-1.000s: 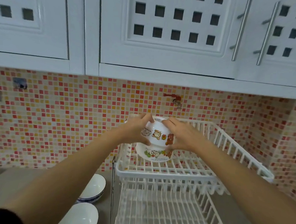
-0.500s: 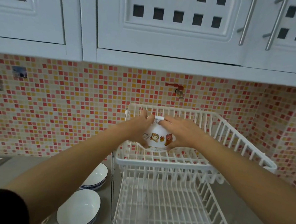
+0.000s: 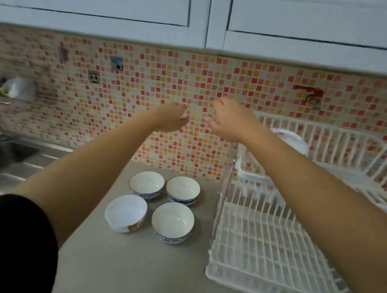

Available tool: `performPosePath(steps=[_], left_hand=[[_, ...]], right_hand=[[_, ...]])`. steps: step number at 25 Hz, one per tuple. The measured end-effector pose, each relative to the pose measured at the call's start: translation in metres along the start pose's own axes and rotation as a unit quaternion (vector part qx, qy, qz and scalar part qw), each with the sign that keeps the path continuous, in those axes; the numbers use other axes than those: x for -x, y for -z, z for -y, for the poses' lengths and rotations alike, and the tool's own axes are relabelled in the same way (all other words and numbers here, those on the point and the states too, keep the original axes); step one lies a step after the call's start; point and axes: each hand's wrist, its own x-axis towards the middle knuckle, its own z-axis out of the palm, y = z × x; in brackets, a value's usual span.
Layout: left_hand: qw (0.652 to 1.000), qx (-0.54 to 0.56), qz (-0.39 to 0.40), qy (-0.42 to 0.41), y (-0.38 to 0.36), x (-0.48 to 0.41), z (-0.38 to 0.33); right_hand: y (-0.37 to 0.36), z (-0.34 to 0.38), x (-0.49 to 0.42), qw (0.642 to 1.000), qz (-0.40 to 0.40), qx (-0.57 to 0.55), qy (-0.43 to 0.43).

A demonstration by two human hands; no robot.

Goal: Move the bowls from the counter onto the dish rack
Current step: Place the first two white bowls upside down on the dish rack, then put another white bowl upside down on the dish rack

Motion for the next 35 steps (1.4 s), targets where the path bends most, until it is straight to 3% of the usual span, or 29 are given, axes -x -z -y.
performPosePath(steps=[6, 10, 15, 20, 26, 30, 32, 35], left_hand=[[0.983, 0.008, 0.126, 0.136, -0.092, 0.061, 0.111], [0.956, 0.048, 0.161, 0.239, -0.171, 0.091, 0.15], [0.914, 0.116, 0.152, 0.359, -0.26, 0.11, 0.174], [0.892, 0.152, 0.165, 0.393, -0.308, 0.11, 0.183], [0.906, 0.131, 0.174, 0.362, -0.284, 0.112, 0.187], [0.894, 0.229, 0.052, 0.381, -0.219, 0.11, 0.185], [0.877, 0.3, -0.031, 0.373, -0.184, 0.111, 0.177], [0.851, 0.394, -0.113, 0.329, -0.14, 0.109, 0.152]], right_hand=[[-0.125, 0.118, -0.022, 0.983, 0.152, -0.099, 0.01], [-0.216, 0.153, -0.016, 0.965, 0.238, -0.107, -0.017], [-0.302, 0.186, -0.011, 0.953, 0.275, -0.113, -0.056], [-0.354, 0.207, -0.017, 0.946, 0.298, -0.111, -0.065], [-0.327, 0.209, -0.017, 0.956, 0.268, -0.112, -0.051], [-0.261, 0.205, -0.031, 0.955, 0.183, -0.204, -0.112], [-0.223, 0.197, -0.03, 0.93, 0.118, -0.304, -0.168], [-0.168, 0.186, -0.024, 0.862, 0.091, -0.445, -0.226]])
